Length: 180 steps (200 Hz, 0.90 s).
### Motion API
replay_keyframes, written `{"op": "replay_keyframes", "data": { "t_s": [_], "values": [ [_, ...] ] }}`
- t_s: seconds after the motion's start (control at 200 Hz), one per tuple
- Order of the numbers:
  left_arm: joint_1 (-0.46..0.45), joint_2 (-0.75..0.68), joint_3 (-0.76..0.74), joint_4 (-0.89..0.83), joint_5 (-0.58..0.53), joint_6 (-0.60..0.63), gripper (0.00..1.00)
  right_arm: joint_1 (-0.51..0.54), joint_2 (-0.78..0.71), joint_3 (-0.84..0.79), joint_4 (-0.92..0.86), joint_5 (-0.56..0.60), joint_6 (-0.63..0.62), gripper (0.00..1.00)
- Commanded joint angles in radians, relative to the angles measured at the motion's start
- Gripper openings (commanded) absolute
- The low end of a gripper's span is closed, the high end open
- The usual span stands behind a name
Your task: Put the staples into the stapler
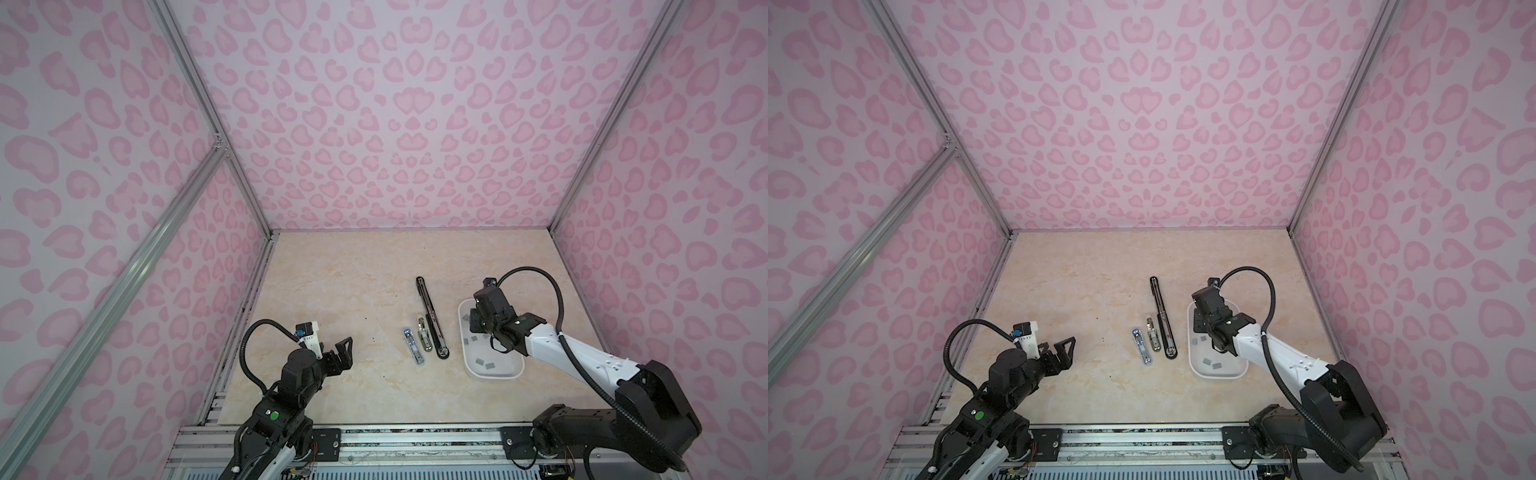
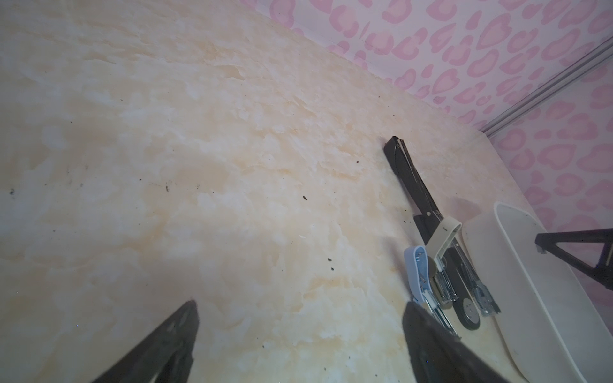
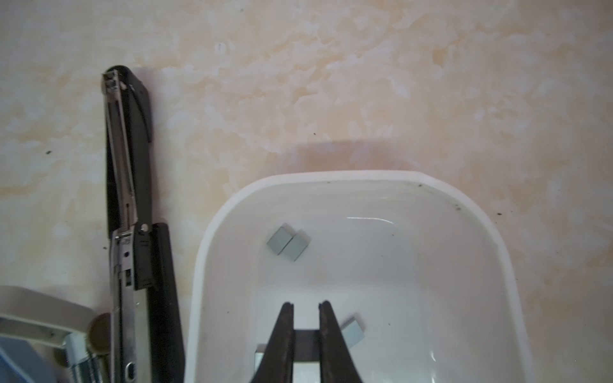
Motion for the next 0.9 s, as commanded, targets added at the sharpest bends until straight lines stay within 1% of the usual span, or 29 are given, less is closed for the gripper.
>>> {"op": "replay_keyframes", "data": {
  "t_s": [0.0, 0.185, 0.345, 0.55, 0.74, 0.895],
  "values": [
    [0.000, -0.001, -0.002, 0.020, 0.011, 0.011, 0.96, 0.047, -0.056, -0.011, 0.004, 0.047, -0.007, 0.13],
    [0.000, -0.002, -0.003, 0.030, 0.035, 0.020, 0.97, 0.122, -0.124, -0.055, 0.096, -0.022, -0.029, 0.13],
    [0.000, -0.006, -0.005, 0.030, 0.037, 0.020, 0.97, 0.214, -0.111, -0.066, 0.174, -0.017, -0.044, 0.13],
    [-0.001, -0.008, -0.004, 0.029, 0.039, 0.020, 0.97, 0.301, 0.007, -0.042, 0.261, -0.025, -0.027, 0.13],
    [-0.001, -0.010, -0.004, 0.028, 0.040, 0.019, 0.97, 0.352, 0.149, 0.004, 0.306, -0.049, -0.018, 0.12],
    [-0.002, -0.011, -0.005, 0.027, 0.038, 0.018, 0.97, 0.384, 0.230, 0.013, 0.345, -0.070, -0.023, 0.12]
  ]
}}
